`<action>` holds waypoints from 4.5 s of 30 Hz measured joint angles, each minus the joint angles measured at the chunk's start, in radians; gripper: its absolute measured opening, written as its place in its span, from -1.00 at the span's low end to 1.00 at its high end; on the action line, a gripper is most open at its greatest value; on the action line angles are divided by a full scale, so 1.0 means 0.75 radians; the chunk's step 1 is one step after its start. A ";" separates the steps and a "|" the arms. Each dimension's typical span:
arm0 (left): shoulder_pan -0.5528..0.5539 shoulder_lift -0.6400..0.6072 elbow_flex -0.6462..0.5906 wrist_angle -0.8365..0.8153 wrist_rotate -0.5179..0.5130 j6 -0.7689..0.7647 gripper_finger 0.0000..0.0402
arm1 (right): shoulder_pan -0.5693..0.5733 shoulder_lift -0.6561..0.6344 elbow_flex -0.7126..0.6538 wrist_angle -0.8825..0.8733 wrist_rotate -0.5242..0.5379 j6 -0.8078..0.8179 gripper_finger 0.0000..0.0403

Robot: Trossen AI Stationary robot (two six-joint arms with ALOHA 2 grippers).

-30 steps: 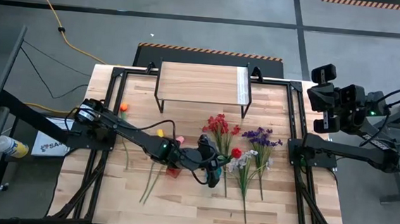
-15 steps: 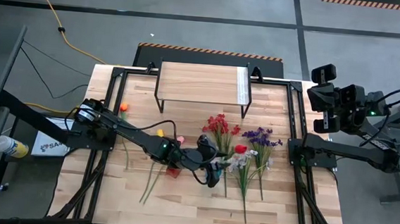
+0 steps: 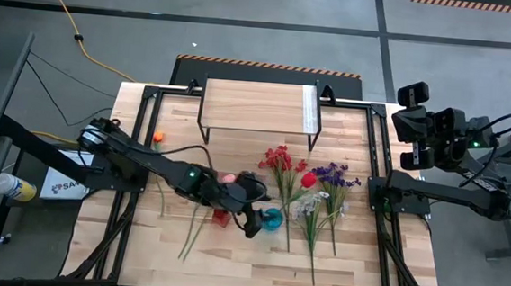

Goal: Pick and place flowers into a vace then onto a shelf
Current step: Put the orange flower into the blue vase

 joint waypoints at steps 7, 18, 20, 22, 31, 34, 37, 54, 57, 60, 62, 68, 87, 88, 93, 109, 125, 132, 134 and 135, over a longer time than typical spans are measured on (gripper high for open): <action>-0.086 -0.138 0.000 -0.543 -0.140 -0.407 0.54 | 0.000 0.000 0.000 -0.005 -0.001 0.002 -1.00; -0.142 -0.154 -0.032 -1.399 -0.201 -1.444 0.57 | 0.000 0.000 0.000 -0.027 -0.007 0.000 -1.00; -0.142 -0.154 -0.075 -1.478 -0.196 -1.553 0.57 | 0.000 0.000 0.000 -0.031 -0.007 0.000 -1.00; -0.142 -0.157 -0.134 -1.490 -0.189 -1.641 0.56 | 0.000 0.000 0.000 -0.035 -0.007 0.000 -1.00; -0.142 -0.157 -0.483 -1.471 0.138 -1.993 0.55 | 0.000 0.000 0.000 -0.043 -0.007 -0.001 -1.00; -0.142 -0.157 -0.582 -1.450 0.229 -2.092 0.57 | 0.000 0.000 0.000 -0.043 -0.007 -0.001 -1.00; -0.141 -0.156 -0.651 -1.380 0.262 -2.106 0.58 | 0.000 0.000 0.000 -0.046 -0.007 -0.001 -1.00; -0.141 -0.166 -1.022 -0.909 0.330 -2.152 0.58 | 0.000 0.000 0.000 -0.062 -0.063 -0.001 -1.00; -0.141 -0.168 -1.046 -0.891 0.334 -2.152 0.58 | 0.000 0.000 0.000 -0.062 -0.085 0.009 -1.00; -0.141 -0.166 -1.039 -0.909 0.333 -2.151 0.58 | 0.000 0.001 0.000 -0.063 -0.086 0.013 -1.00; -0.142 -0.169 -1.032 -0.919 0.310 -2.138 0.58 | 0.000 0.001 0.000 -0.063 -0.086 0.014 -1.00; -0.144 -0.166 -1.013 -0.922 0.216 -2.096 0.58 | 0.000 0.001 0.000 -0.063 -0.086 0.035 -1.00; -0.142 -0.166 -1.012 -0.920 0.218 -2.101 0.58 | 0.000 0.001 0.000 -0.063 -0.085 0.037 -1.00; -0.142 -0.166 -1.012 -0.919 0.218 -2.106 0.58 | 0.000 0.001 0.000 -0.063 -0.086 0.037 -1.00; -0.142 -0.166 -1.012 -0.919 0.218 -2.106 0.58 | 0.000 0.001 0.000 -0.063 -0.085 0.038 -1.00; -0.142 -0.166 -1.012 -0.918 0.219 -2.107 0.58 | 0.000 0.001 0.000 -0.068 -0.085 0.037 -1.00; -0.141 -0.166 -1.011 -0.918 0.245 -2.115 0.58 | 0.000 0.001 0.000 -0.101 -0.085 0.035 -1.00; -0.141 -0.166 -1.011 -0.917 0.251 -2.151 0.58 | 0.000 0.001 0.000 -0.107 -0.085 0.035 -1.00; -0.141 -0.166 -1.011 -0.917 0.252 -2.153 0.58 | 0.000 0.001 0.000 -0.107 -0.085 0.035 -1.00; -0.141 -0.166 -1.011 -0.916 0.252 -2.155 0.58 | 0.000 0.001 0.000 -0.107 -0.085 0.035 -1.00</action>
